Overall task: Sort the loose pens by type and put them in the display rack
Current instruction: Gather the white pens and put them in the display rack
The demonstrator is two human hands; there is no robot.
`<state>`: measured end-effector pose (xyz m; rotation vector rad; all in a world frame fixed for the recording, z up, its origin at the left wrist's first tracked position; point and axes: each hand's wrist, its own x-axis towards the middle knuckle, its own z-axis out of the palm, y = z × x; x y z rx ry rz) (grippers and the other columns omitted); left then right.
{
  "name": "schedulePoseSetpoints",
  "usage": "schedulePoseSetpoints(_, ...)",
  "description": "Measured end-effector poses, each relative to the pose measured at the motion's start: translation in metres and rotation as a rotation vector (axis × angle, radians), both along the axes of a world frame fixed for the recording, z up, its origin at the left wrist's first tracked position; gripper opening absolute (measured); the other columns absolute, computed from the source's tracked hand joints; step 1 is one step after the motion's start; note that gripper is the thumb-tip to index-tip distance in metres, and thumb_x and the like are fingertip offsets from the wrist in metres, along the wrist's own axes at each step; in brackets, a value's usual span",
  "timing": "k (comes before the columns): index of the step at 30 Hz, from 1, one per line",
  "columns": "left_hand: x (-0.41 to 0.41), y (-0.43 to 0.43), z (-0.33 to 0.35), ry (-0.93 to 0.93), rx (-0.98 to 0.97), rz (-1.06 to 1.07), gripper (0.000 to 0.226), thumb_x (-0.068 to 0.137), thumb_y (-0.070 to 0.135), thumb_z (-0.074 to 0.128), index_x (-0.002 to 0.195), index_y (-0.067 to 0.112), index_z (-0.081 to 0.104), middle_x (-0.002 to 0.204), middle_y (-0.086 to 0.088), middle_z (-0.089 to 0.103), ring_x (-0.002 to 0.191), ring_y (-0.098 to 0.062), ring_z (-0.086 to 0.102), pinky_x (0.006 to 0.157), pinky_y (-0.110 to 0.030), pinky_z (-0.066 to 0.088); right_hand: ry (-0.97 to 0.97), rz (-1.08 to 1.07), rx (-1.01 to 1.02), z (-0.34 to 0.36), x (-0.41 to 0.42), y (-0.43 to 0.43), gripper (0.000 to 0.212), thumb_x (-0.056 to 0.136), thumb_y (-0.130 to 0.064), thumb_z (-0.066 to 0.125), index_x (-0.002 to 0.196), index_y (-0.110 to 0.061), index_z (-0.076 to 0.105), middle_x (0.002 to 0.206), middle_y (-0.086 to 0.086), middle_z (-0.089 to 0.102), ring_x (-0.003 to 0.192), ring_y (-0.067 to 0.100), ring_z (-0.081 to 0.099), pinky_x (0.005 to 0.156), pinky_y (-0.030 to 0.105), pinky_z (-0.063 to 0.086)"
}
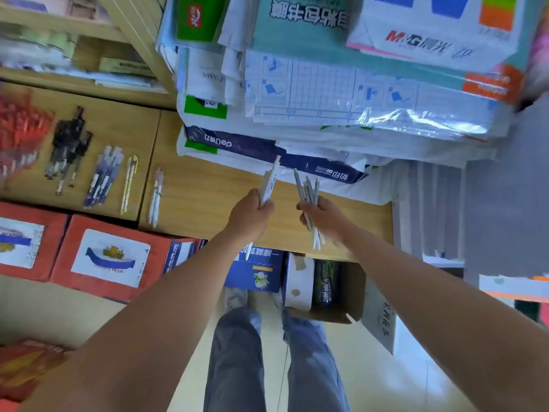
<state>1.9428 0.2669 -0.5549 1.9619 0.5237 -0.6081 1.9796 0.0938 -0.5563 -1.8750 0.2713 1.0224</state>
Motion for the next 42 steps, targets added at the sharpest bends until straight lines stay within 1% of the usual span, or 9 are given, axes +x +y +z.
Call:
schedulePoseSetpoints(8,-0.019,-0.041,0.105,-0.013,-0.168,0.083,0.012,0.099,0.02,0.049,0.091,0.012,0.046,0.064,-0.005,0.047,0.046,-0.019,0.045,0.048,-0.031,0.041,-0.019,-0.171,0.048,0.109,-0.022,-0.032,0.032,0.1,-0.042,0.043,0.082,-0.017,0.048,0.068,0.002,0.055,0.058,0.015,0.046,0.056,0.027,0.035)
schedulePoseSetpoints(19,-0.068,-0.139,0.23,-0.005,-0.237,-0.166,0.01,0.099,0.017,0.047,0.092,0.01,0.044,0.07,-0.01,0.052,0.045,-0.018,0.045,0.042,-0.025,0.038,-0.152,-0.53,0.061,0.203,-0.1,-0.123,0.03,0.098,-0.034,0.042,0.077,-0.015,0.052,0.065,0.001,0.058,0.051,0.014,0.049,0.048,0.022,0.035)
schedulePoseSetpoints(23,-0.071,-0.201,0.261,0.026,-0.207,-0.253,0.018,0.096,0.024,0.051,0.104,0.008,0.05,0.091,-0.019,0.066,0.066,-0.03,0.064,0.053,-0.033,0.048,-0.235,-0.644,0.054,0.233,-0.115,-0.182,0.028,0.097,-0.025,0.044,0.072,-0.016,0.054,0.069,0.006,0.056,0.056,0.018,0.048,0.049,0.024,0.034)
schedulePoseSetpoints(27,-0.076,-0.278,0.296,0.038,-0.205,-0.41,0.013,0.1,0.013,0.045,0.102,0.0,0.047,0.061,-0.006,0.056,0.033,-0.005,0.054,0.034,-0.017,0.039,-0.325,-0.716,0.097,0.264,-0.121,-0.252,0.03,0.101,-0.021,0.039,0.076,-0.011,0.053,0.071,0.01,0.056,0.056,0.02,0.047,0.053,0.027,0.034)
schedulePoseSetpoints(31,-0.079,-0.366,0.315,0.08,-0.321,-0.47,0.027,0.1,0.02,0.042,0.121,0.003,0.046,0.088,-0.014,0.072,0.065,-0.025,0.069,0.054,-0.026,0.049,-0.394,-0.832,0.085,0.285,-0.122,-0.326,0.025,0.101,-0.029,0.038,0.093,-0.009,0.051,0.074,0.003,0.056,0.061,0.017,0.048,0.056,0.028,0.035)
schedulePoseSetpoints(34,-0.076,-0.428,0.325,0.04,-0.348,-0.477,0.018,0.099,0.022,0.043,0.109,0.01,0.051,0.091,-0.013,0.073,0.077,-0.032,0.07,0.062,-0.033,0.052,-0.484,-0.871,0.013,0.293,-0.119,-0.383,0.026,0.099,-0.032,0.037,0.08,-0.018,0.049,0.077,0.003,0.052,0.065,0.018,0.046,0.065,0.032,0.036)
schedulePoseSetpoints(37,-0.071,-0.478,0.332,0.016,-0.319,-0.484,0.033,0.09,0.034,0.051,0.114,0.011,0.053,0.096,-0.016,0.071,0.089,-0.035,0.069,0.078,-0.046,0.056,-0.532,-0.886,-0.024,0.301,-0.115,-0.43,0.027,0.099,-0.03,0.037,0.079,-0.015,0.047,0.074,0.003,0.048,0.067,0.02,0.044,0.07,0.035,0.035)
schedulePoseSetpoints(40,-0.066,-0.516,0.336,0.0,-0.278,-0.5,0.024,0.091,0.032,0.052,0.103,0.013,0.057,0.088,-0.011,0.067,0.082,-0.026,0.065,0.085,-0.045,0.053,-0.526,-0.872,-0.034,0.305,-0.112,-0.467,0.029,0.101,-0.033,0.037,0.084,-0.013,0.05,0.075,0.001,0.049,0.071,0.02,0.048,0.069,0.032,0.036)
schedulePoseSetpoints(42,-0.063,-0.535,0.343,0.001,-0.274,-0.484,0.02,0.096,0.024,0.051,0.102,0.005,0.055,0.078,-0.008,0.063,0.061,-0.013,0.065,0.065,-0.028,0.055,-0.516,-0.878,-0.033,0.305,-0.109,-0.487,0.032,0.101,-0.037,0.039,0.093,-0.008,0.051,0.075,0.002,0.049,0.067,0.018,0.047,0.062,0.031,0.036)
